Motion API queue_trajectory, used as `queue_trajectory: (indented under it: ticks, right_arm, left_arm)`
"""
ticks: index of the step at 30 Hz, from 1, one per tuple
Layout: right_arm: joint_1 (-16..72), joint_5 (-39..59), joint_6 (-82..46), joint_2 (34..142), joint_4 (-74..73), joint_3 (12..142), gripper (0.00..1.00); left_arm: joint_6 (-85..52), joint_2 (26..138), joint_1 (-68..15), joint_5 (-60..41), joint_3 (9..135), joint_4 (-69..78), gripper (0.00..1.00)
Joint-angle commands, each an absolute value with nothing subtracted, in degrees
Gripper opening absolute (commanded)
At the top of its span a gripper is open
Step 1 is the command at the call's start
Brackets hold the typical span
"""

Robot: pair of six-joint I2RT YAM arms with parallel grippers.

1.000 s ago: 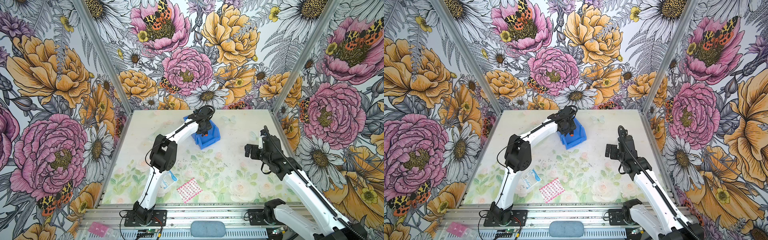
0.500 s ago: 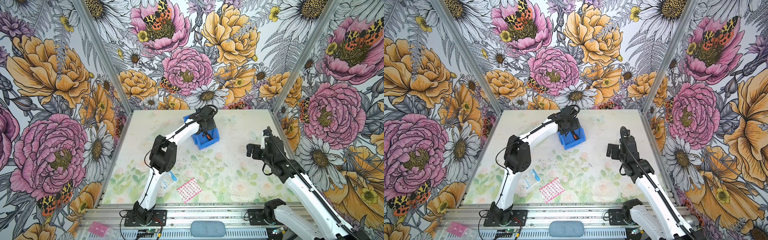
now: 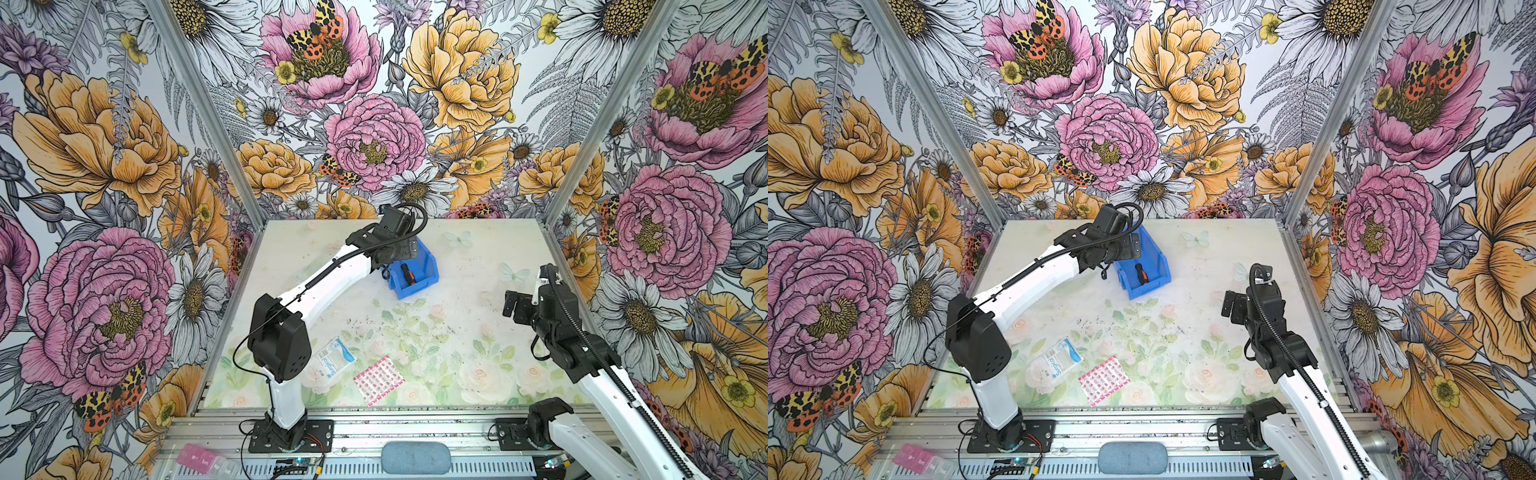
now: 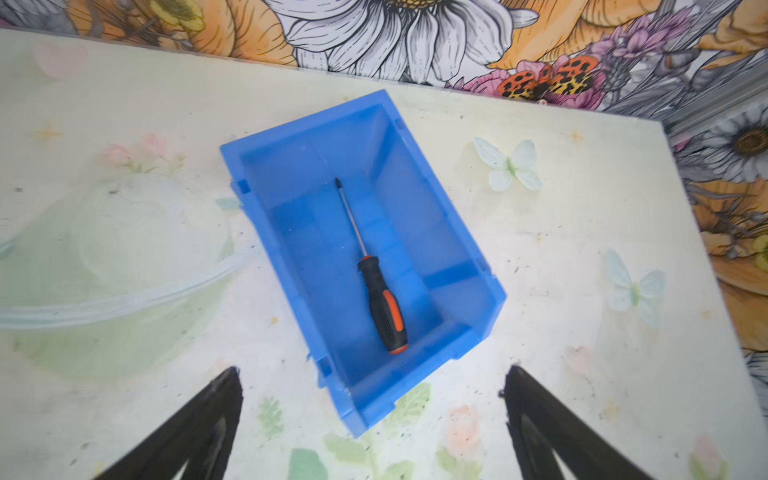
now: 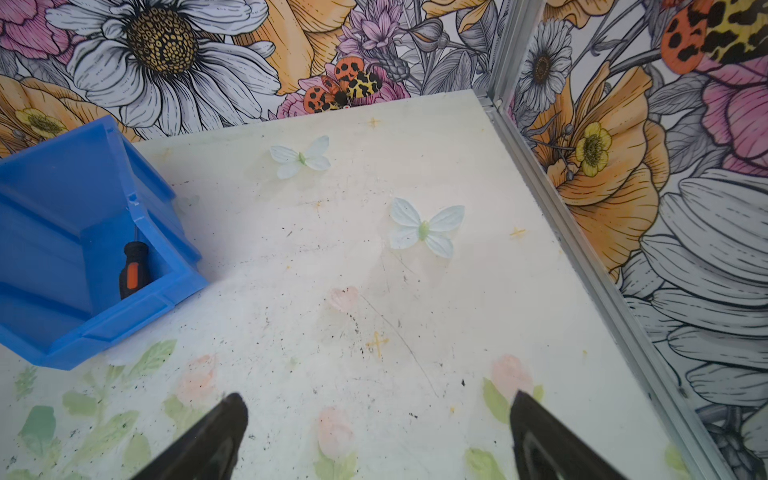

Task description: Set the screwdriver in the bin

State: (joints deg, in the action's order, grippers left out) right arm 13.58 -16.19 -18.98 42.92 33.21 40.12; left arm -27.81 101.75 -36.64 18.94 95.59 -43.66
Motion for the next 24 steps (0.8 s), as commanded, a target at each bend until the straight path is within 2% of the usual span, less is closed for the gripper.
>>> queue_trajectory:
  ticks: [1, 4, 7, 9, 16, 24]
  right_arm:
    - [13.8, -18.75, -17.24, 42.92, 32.04, 38.16, 1.0]
    - [13.71, -24.46, -18.3, 40.61, 30.59, 34.93, 1.0]
    - [13.11, -32.9, -20.1, 36.35, 29.75, 31.48, 1.0]
    - [12.34, -34.56, -19.51, 33.81, 27.39, 29.43, 0.99]
    - [10.33, -25.0, -8.04, 25.04, 18.0, 18.87, 1.0]
    - [8.22, -21.03, -5.19, 23.08, 14.47, 15.32, 0.99]
  left_arm:
    - [-21.47, 94.75, -36.89, 31.97, 87.41, -41.76, 0.99]
    - [-18.55, 88.2, -35.4, 36.65, 77.84, -39.3, 0.99]
    - [-18.26, 82.16, -31.6, 37.89, 68.77, -36.48, 0.99]
    - [-18.82, 78.58, -28.29, 37.7, 64.28, -35.16, 0.99]
    - [-18.83, 67.27, -15.92, 31.85, 48.75, -23.8, 0.99]
    - [-7.08, 54.8, -15.46, 26.33, 32.86, -6.49, 0.99]
